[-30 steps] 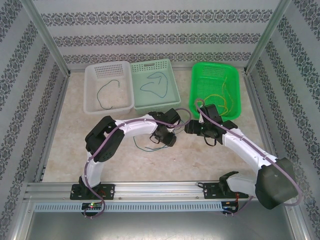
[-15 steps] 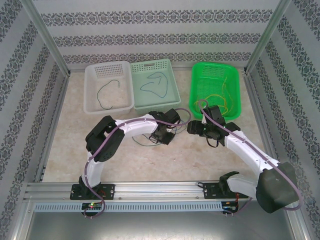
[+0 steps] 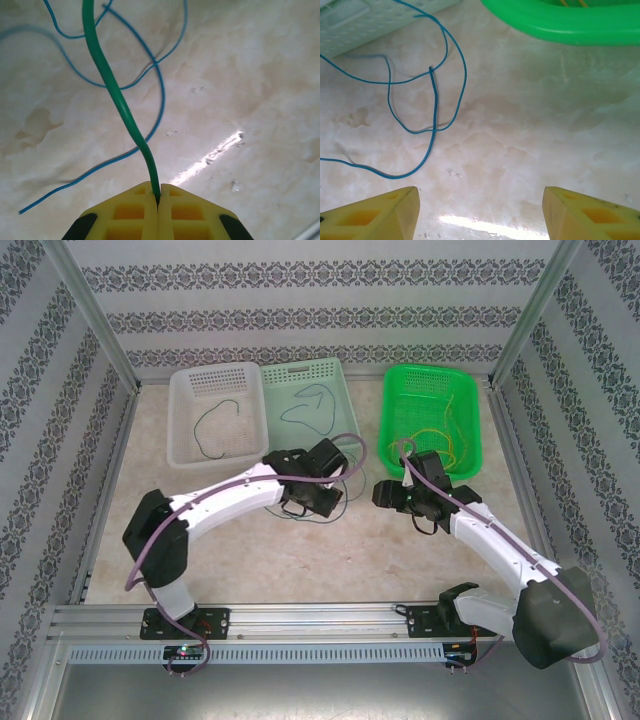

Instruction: Untangle the cables

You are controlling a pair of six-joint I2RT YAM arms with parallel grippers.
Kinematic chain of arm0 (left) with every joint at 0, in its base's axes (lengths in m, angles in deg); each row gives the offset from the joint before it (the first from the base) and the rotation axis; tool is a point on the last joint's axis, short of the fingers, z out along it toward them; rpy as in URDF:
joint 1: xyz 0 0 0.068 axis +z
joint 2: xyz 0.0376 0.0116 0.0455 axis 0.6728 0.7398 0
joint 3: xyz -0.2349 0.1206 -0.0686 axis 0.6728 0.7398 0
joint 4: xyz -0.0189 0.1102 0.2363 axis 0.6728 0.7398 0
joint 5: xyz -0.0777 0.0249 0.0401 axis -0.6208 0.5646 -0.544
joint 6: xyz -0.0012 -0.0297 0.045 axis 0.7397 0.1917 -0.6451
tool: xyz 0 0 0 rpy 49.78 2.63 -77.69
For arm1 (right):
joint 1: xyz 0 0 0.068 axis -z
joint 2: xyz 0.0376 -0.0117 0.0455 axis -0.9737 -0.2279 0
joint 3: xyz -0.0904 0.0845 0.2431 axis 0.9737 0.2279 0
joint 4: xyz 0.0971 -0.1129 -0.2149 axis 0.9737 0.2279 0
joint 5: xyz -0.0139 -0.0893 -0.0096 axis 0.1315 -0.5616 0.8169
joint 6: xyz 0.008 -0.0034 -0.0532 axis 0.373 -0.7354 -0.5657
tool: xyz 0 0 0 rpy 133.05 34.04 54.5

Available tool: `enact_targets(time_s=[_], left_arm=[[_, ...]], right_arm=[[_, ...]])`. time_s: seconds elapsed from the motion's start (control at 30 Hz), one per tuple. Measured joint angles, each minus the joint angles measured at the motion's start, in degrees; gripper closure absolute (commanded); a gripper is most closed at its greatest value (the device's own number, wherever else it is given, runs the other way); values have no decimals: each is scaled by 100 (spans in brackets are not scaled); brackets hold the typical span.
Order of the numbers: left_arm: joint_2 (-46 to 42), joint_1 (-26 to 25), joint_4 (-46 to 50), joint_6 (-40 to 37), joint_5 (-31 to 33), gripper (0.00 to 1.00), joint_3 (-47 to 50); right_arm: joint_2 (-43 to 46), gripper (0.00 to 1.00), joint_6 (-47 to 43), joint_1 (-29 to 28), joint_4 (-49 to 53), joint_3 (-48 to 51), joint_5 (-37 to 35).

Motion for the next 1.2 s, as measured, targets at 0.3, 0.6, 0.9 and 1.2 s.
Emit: enact_targets(time_s=[0.3, 0.6, 0.9, 1.2], left_arm=[[-1550, 566, -282, 426, -671, 100, 4], [-1871, 837, -837, 610, -1985, 100, 258], [-2433, 1759, -2452, 1526, -2734, 100, 660], [-2361, 2164, -4706, 3051, -3303, 100, 1088]], right_arm=[[684, 30, -216, -579, -804, 103, 365], [452, 25, -238, -798, -1139, 103, 485], [319, 17, -481, -1567, -2553, 103, 837], [219, 13, -704, -1980, -3790, 243, 881]])
